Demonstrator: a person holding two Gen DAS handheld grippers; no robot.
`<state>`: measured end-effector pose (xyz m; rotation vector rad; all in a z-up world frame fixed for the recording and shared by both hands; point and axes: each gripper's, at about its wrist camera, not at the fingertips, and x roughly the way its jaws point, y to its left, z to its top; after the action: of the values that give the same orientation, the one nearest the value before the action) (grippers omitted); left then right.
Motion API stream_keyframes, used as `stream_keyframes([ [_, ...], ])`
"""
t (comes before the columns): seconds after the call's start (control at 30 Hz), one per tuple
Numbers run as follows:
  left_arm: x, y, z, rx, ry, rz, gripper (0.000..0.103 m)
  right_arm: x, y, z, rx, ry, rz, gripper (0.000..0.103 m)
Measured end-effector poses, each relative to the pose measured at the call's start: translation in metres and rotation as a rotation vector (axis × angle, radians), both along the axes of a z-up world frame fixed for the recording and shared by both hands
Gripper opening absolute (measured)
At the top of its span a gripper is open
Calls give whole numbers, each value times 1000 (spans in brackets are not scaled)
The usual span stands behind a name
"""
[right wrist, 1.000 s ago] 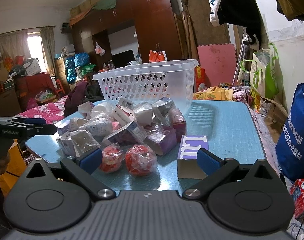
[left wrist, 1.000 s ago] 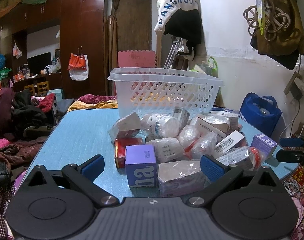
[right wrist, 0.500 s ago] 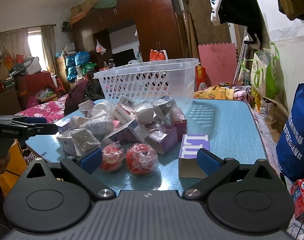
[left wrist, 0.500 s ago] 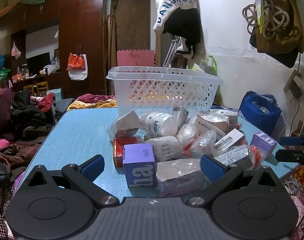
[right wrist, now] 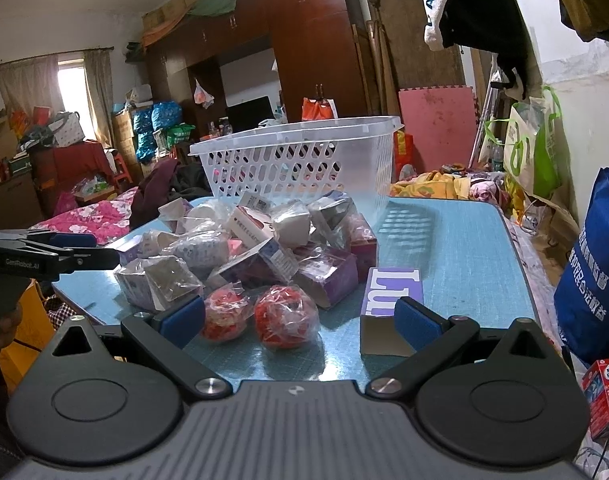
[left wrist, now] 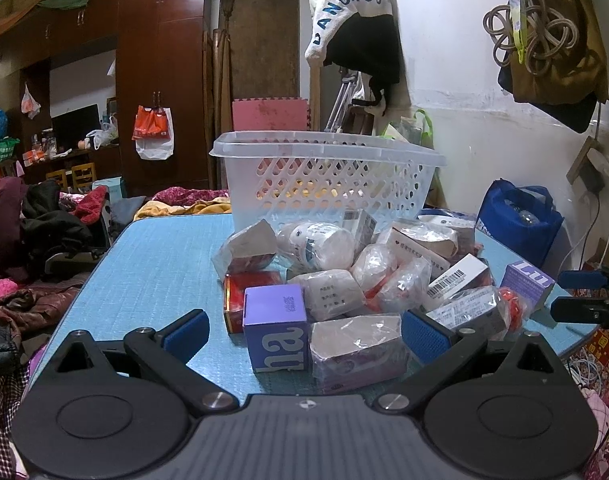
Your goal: Organize objects
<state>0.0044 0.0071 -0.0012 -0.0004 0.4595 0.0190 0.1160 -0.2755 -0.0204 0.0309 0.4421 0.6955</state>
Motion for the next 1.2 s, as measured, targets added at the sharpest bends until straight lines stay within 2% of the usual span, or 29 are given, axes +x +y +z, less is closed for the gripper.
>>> stream_keyframes([
  [0.3,2,-3,-3,-1,8,-15,103,0,0,-1,30,1,-4,103],
  [0.37,0,-4,-5,10,-49,-4,103,-4,-2,-2,52,-88,-29,103],
  [0.43,0,-6,-11,35,-105,34,103,-11,-2,-5,49,-215,-132,103],
  [0.47,2,-6,-15,41,-110,39,103,-12,-1,-7,30,-240,-154,103],
  [0.5,4,-5,-20,32,-98,34,103,-11,0,-9,0,-233,-163,103],
  [0.57,3,-4,-29,15,-97,2,103,-4,-3,-12,-17,-142,-131,103],
  [0.67,-5,-9,-32,-3,-97,-51,103,2,-16,-18,79,-44,-113,103],
  [0.7,-6,-11,-33,-14,-93,-77,103,3,-18,-20,74,-29,-110,103],
  [0.9,7,-26,-50,-11,-28,-107,102,6,-7,-30,19,-24,-109,103],
  [1.03,9,-23,-54,-23,-63,-84,98,10,-8,-32,31,-37,-126,102],
  [1.1,9,-19,-56,-31,-78,-75,93,10,-7,-34,13,-41,-131,97],
  [1.2,11,-14,-58,-53,-80,-88,92,11,-8,-37,19,-48,-143,87],
])
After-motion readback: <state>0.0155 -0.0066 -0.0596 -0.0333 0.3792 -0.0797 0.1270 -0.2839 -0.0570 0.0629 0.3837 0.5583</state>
